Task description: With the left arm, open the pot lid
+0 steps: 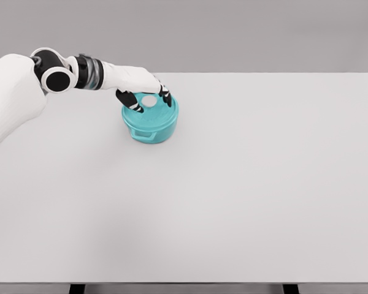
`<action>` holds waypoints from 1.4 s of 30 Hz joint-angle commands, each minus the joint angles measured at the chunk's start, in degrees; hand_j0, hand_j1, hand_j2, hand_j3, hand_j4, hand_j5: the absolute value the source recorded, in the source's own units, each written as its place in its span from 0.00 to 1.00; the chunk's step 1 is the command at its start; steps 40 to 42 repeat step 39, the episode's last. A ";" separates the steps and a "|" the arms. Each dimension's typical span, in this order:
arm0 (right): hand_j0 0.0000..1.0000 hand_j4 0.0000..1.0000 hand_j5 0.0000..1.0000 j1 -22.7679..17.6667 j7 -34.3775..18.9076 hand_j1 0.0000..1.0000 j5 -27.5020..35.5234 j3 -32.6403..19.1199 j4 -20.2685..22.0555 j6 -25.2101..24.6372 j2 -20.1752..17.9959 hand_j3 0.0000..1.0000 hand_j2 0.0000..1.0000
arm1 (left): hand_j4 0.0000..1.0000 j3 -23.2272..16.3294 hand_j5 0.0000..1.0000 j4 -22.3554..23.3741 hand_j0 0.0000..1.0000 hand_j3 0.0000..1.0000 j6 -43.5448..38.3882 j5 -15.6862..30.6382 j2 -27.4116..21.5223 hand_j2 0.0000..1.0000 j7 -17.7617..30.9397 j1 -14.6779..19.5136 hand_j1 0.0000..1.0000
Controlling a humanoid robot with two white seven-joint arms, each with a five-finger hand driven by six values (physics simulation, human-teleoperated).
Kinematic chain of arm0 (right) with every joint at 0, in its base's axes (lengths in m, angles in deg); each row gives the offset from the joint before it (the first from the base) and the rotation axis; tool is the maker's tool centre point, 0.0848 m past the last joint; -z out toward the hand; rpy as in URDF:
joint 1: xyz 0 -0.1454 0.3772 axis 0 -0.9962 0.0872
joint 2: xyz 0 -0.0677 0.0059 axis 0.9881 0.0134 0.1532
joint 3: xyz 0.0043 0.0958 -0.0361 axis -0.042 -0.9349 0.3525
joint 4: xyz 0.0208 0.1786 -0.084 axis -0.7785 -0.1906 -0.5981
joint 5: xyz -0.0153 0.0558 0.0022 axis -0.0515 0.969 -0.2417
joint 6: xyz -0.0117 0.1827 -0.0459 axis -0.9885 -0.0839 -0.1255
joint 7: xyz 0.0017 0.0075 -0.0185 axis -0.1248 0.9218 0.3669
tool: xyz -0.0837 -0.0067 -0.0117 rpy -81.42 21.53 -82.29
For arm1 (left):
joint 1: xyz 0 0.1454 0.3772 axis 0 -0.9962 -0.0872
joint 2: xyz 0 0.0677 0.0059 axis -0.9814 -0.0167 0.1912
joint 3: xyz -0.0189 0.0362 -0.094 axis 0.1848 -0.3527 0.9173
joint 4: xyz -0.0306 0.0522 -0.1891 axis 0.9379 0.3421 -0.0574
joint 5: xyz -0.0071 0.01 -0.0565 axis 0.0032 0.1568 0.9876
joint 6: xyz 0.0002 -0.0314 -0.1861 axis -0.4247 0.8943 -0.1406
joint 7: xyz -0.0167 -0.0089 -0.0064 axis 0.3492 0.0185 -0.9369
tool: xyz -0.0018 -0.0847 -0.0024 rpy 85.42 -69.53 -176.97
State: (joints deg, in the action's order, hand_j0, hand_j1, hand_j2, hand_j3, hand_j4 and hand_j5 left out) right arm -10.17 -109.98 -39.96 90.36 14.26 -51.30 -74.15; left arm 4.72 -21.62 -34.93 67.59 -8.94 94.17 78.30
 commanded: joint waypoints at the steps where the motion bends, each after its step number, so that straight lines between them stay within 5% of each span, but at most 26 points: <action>1: 1.00 1.00 1.00 0.00 -0.02 1.00 0.03 0.01 0.00 0.01 -0.01 1.00 1.00 | 0.69 0.00 0.69 0.01 0.69 0.69 -0.18 -0.01 -0.10 0.69 -0.03 0.00 0.69; 6: 1.00 1.00 1.00 0.00 -0.02 1.00 0.03 0.01 0.00 0.01 -0.01 1.00 1.00 | 0.49 -0.36 0.49 -0.08 0.49 0.49 0.26 -0.09 0.07 0.49 0.24 -0.09 0.49; 11: 1.00 1.00 1.00 0.00 -0.02 1.00 0.03 0.01 0.00 0.01 -0.01 1.00 1.00 | 0.40 -0.36 0.40 -0.16 0.40 0.40 0.52 -0.01 -0.72 0.40 0.32 0.00 0.40; 15: 1.00 1.00 1.00 0.00 -0.02 1.00 0.03 0.01 0.00 0.01 -0.01 1.00 1.00 | 0.38 -0.27 0.38 -0.52 0.38 0.38 2.19 -0.01 -6.07 0.38 0.41 1.41 0.38; 19: 1.00 1.00 1.00 0.00 -0.02 1.00 0.03 0.01 0.00 0.01 -0.01 1.00 1.00 | 0.38 0.00 0.38 -0.95 0.38 0.38 2.83 -0.01 -17.41 0.38 0.32 2.64 0.38; 22: 1.00 1.00 1.00 0.00 -0.02 1.00 0.03 0.01 0.00 0.01 -0.01 1.00 1.00 | 0.39 -0.44 0.39 -0.87 0.39 0.39 2.83 -0.27 -19.70 0.39 0.32 1.67 0.39; 24: 1.00 1.00 1.00 0.00 -0.02 1.00 0.03 0.01 0.00 0.01 -0.01 1.00 1.00 | 0.46 -0.44 0.46 -0.87 0.46 0.46 2.83 -0.27 -19.17 0.46 0.50 0.53 0.46; 27: 1.00 1.00 1.00 0.00 -0.02 1.00 0.03 0.01 0.00 0.01 -0.01 1.00 1.00 | 0.99 -0.36 0.99 -0.69 0.99 0.99 2.83 -0.09 -18.82 0.99 0.41 0.44 0.99; 33: 1.00 1.00 1.00 0.00 -0.02 1.00 0.03 0.01 0.00 0.01 -0.01 1.00 1.00 | 1.00 -0.27 1.00 -0.34 1.00 1.00 2.83 0.08 -19.08 1.00 0.41 -0.26 1.00; 37: 1.00 1.00 1.00 0.00 -0.02 1.00 0.03 0.01 0.00 0.01 -0.01 1.00 1.00 | 1.00 0.52 1.00 12.93 1.00 1.00 2.83 0.43 -18.82 1.00 -0.11 -0.35 1.00; 42: 1.00 1.00 1.00 0.00 -0.02 1.00 0.03 0.01 0.00 0.01 -0.01 1.00 1.00 | 1.00 0.52 1.00 13.55 1.00 1.00 2.83 0.43 -18.91 1.00 -0.20 -0.35 1.00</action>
